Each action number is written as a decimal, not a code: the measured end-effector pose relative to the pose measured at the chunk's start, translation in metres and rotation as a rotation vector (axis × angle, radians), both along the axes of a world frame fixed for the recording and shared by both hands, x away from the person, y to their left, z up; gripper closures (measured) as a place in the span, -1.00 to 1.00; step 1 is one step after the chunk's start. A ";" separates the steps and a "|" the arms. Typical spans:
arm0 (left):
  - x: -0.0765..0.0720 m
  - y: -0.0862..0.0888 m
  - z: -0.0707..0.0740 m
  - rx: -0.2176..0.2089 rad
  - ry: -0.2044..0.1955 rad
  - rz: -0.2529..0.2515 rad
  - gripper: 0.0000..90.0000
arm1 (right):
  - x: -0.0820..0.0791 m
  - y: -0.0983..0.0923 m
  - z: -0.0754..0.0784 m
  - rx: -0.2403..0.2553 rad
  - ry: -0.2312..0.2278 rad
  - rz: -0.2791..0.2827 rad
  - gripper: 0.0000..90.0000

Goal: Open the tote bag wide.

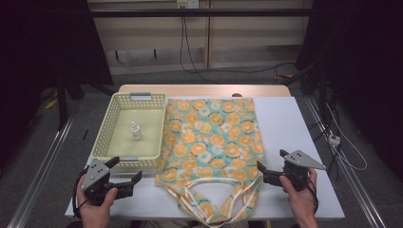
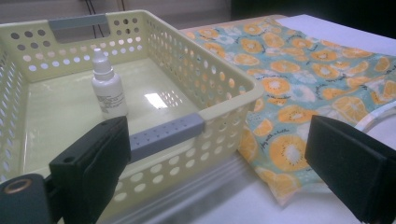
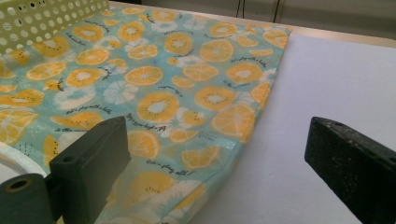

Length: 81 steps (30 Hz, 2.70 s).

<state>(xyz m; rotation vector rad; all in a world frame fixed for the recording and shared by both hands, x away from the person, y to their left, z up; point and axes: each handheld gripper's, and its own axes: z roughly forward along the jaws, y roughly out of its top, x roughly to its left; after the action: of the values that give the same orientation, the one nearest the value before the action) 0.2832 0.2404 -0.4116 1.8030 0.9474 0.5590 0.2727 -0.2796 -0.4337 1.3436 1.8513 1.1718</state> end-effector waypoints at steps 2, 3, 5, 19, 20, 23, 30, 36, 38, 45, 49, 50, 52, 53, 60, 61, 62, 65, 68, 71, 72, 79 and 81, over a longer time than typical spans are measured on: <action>0.001 0.000 0.000 0.005 0.002 -0.004 -0.85 | 0.001 0.001 0.001 -0.003 0.002 0.004 -0.88; 0.001 0.000 0.000 0.003 0.003 -0.006 -0.85 | 0.002 0.001 0.001 -0.007 0.003 0.006 -0.89; 0.002 0.000 -0.001 -0.003 0.009 -0.005 -0.85 | 0.003 0.003 0.002 -0.006 0.014 0.016 -0.89; 0.003 0.001 -0.001 -0.001 0.018 -0.003 -0.85 | 0.009 0.026 0.013 -0.024 0.087 0.139 -0.89; 0.003 0.001 -0.001 -0.004 0.017 -0.004 -0.85 | 0.010 0.030 0.013 -0.028 0.097 0.155 -0.89; 0.002 0.001 -0.001 -0.004 0.016 -0.015 -0.85 | 0.011 0.041 0.014 -0.034 0.128 0.206 -0.88; 0.002 0.000 -0.001 -0.009 0.029 -0.031 -0.85 | 0.007 0.071 0.021 -0.077 0.171 0.353 -0.72; 0.003 -0.003 -0.001 -0.002 0.036 -0.055 -0.83 | 0.001 0.096 0.018 -0.101 0.225 0.502 -0.60; 0.003 -0.004 -0.001 -0.004 0.043 -0.056 -0.83 | -0.001 0.106 0.018 -0.114 0.240 0.539 -0.56; 0.002 -0.002 -0.001 -0.005 0.057 -0.046 -0.83 | -0.004 0.134 0.011 -0.131 0.288 0.638 -0.28; -0.001 -0.004 0.000 0.011 0.059 -0.055 -0.81 | -0.006 0.147 0.005 -0.142 0.308 0.687 -0.11; -0.001 -0.004 0.000 0.011 0.059 -0.055 -0.81 | -0.006 0.147 0.005 -0.142 0.308 0.687 -0.11; -0.001 -0.005 0.000 0.021 0.064 -0.059 -0.81 | -0.009 0.156 0.002 -0.160 0.328 0.724 -0.04; -0.001 -0.005 0.000 0.025 0.066 -0.060 -0.82 | -0.010 0.158 0.001 -0.171 0.330 0.735 -0.02; -0.001 -0.006 -0.001 0.034 0.062 -0.061 -0.81 | -0.014 0.167 -0.005 -0.234 0.340 0.769 0.13; -0.001 -0.006 0.000 0.024 0.058 -0.053 -0.81 | -0.016 0.169 -0.007 -0.257 0.342 0.769 0.15; -0.002 -0.006 0.000 0.023 0.058 -0.052 -0.81 | -0.017 0.170 -0.009 -0.280 0.346 0.775 0.22; -0.004 -0.006 0.000 0.024 0.058 -0.056 -0.81 | -0.020 0.173 -0.010 -0.304 0.332 0.784 0.52; -0.006 -0.007 -0.001 0.029 0.068 -0.074 -0.81 | -0.018 0.175 -0.011 -0.284 0.337 0.788 0.90; -0.009 -0.006 -0.001 0.032 0.076 -0.090 -0.81 | -0.014 0.172 -0.011 -0.246 0.347 0.783 1.00; -0.010 -0.005 -0.001 0.028 0.083 -0.096 -0.81 | -0.013 0.172 -0.011 -0.245 0.345 0.778 1.00; -0.008 -0.005 -0.003 0.042 0.090 -0.102 -0.81 | 0.001 0.157 0.004 -0.161 0.296 0.726 1.00; -0.007 -0.005 -0.004 0.049 0.087 -0.096 -0.81 | 0.005 0.153 0.010 -0.138 0.277 0.713 1.00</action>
<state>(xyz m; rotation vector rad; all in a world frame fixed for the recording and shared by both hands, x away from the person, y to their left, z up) 0.2766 0.2352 -0.4154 1.9187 0.9069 0.4498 0.2778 -0.1264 -0.4240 0.8051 2.6857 1.1841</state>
